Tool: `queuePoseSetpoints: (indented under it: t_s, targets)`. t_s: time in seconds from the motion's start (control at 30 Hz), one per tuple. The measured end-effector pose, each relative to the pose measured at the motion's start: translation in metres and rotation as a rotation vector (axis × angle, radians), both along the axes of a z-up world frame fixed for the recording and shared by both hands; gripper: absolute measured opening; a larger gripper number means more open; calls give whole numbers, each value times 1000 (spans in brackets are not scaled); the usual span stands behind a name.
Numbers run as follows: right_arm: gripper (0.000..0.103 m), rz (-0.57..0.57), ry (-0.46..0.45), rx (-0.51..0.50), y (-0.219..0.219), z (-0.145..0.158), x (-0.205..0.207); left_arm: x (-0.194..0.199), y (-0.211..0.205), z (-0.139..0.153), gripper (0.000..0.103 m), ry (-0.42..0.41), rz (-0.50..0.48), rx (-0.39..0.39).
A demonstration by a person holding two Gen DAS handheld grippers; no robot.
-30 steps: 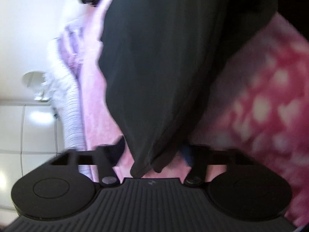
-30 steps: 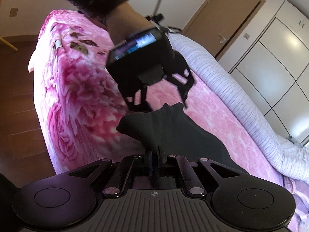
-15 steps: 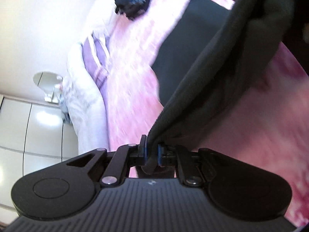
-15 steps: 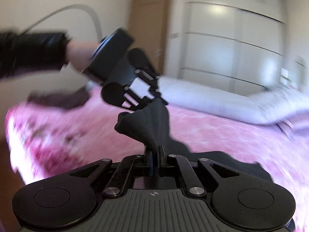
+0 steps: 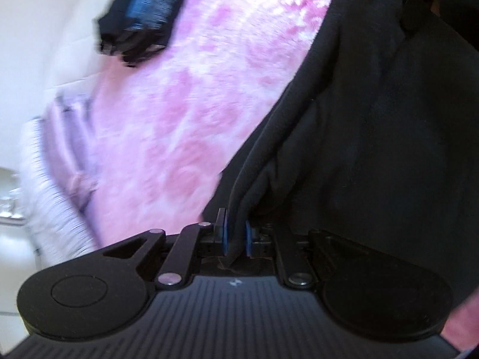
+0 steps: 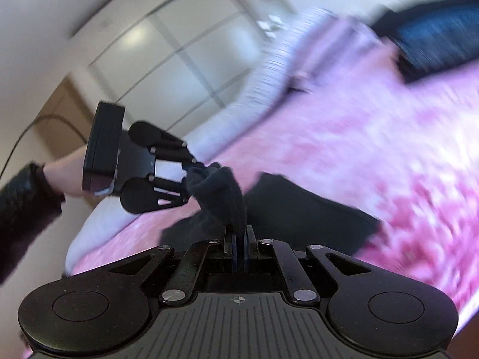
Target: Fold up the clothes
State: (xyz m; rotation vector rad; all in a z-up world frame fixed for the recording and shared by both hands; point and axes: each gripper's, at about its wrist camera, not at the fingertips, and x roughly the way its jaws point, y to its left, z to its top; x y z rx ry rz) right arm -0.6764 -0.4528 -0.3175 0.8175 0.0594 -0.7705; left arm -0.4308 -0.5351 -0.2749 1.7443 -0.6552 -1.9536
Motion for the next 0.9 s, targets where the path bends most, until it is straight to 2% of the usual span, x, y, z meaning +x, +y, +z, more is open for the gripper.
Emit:
queuePoseSetpoints:
  t_s: [0.07,0.17,0.27,0.33,0.47,0.67,0.73,0.83,0.9]
  targets:
    - [3,-35,-23,66,-10,-13,-14,-12,-12,-22,14,-12,-2,47]
    - [3,-74,-44,140,-17,-24,-27,-15,-19,-30,18,22,15,64]
    - [12,-93,-45,156,-12,-25,-34,-2,-31,-12,33,153,103,65]
    - [27,-108,-55,155,-8,-20,-37,17,-36,-8,33,242,191,106]
    - [36,-134,-82,148,-2,-12,-38,54,-48,0,39,421,366,187]
    - [35,-223,-169,257,-5,-23,-37,111,-65,12,39,687,628,308]
    - [18,-217,-168,255,-6,-21,-37,125,-72,13,39,758,701,343]
    - [15,-202,-129,235,-7,-14,-34,112,-80,1,39,700,679,319]
    - [14,-195,-120,232,-8,-14,-35,108,-92,-7,39,690,683,320]
